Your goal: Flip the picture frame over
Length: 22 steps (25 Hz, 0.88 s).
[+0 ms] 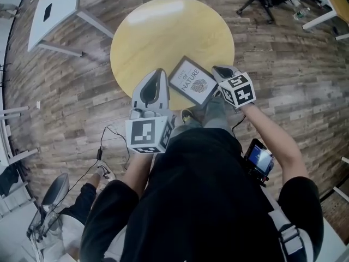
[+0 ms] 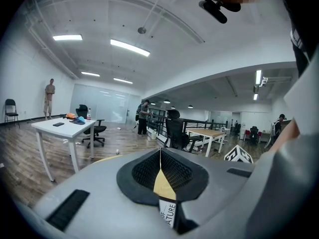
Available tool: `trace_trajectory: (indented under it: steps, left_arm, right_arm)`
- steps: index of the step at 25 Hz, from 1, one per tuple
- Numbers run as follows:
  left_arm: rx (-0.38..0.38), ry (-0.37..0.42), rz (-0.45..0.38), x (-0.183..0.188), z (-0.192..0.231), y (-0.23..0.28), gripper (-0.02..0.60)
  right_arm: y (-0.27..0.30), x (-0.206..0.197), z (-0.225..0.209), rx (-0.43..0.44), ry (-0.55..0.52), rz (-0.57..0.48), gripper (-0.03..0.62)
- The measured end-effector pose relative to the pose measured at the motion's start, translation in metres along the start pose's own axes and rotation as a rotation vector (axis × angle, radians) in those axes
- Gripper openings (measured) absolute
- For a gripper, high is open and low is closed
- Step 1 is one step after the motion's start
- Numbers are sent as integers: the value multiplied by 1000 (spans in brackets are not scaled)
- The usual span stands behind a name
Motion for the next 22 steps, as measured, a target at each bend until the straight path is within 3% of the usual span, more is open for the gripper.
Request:
trace_trajectory:
  steps: [8,15,22]
  left_arm:
    - [-36,-11,-31,7,-8,-1,23]
    - [-43,-17,-43,12,-21,-10,23]
    - [-18,-32,-49,25,-32,-10,23]
  right_arm:
    - [-62,111,32,89,16,-388,18]
    - [-104,137,65,129,-42,-485,20]
    - [-131,156,62,137,-72,-575,20]
Point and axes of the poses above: the fingertips, and each gripper's own axes: y forward along the fingers, z to its left, x out of its top, the point moved 7 cm from there along -y, backward along the fingers, and after that the axes turned 13 degrees about -z, right-handed, at the moved point
